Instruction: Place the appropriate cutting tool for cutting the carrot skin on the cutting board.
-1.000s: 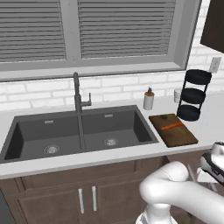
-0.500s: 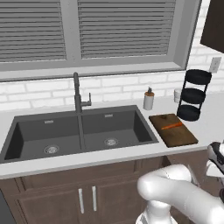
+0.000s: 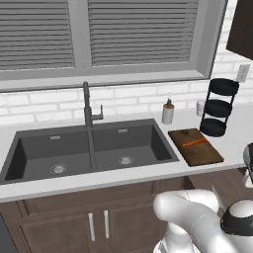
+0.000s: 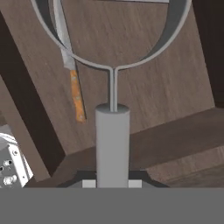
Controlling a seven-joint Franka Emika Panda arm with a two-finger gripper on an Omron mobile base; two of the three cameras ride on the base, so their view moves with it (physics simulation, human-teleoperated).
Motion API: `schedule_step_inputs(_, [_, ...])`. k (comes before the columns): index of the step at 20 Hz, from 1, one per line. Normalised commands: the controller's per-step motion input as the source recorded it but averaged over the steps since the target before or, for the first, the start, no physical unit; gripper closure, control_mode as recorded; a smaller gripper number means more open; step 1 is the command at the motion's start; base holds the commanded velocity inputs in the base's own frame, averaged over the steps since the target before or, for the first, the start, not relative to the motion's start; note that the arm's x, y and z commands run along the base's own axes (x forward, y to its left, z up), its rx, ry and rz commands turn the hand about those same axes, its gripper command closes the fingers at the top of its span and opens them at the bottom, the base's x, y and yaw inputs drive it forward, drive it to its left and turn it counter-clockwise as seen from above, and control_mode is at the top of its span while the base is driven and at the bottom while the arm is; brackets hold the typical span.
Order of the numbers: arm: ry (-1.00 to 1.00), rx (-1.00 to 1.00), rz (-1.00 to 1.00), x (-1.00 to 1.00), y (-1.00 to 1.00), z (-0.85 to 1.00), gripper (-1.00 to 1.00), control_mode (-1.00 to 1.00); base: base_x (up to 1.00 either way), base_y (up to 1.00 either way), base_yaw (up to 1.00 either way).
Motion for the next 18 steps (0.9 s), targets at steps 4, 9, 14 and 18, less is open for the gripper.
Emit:
schedule_step_inputs(4, [-0.04,0.00,-0.01,0.11,0.13,0.92,1.00,-1.00,0.00,0.00,0.00])
schedule_step_inputs(9, [0.00,0.00,0.00,0.45,0.15,0.74,1.00,-1.00,0.00,0.00,0.00])
schedule_step_inputs(14, [0.00,0.01,0.00,0.62,0.02,0.34,1.00,-1.00,0.00,0.00,0.00])
schedule_step_inputs(18, [0.00,0.02,0.00,0.69,0.01,0.13,1.00,-1.00,0.00,0.00,0.00])
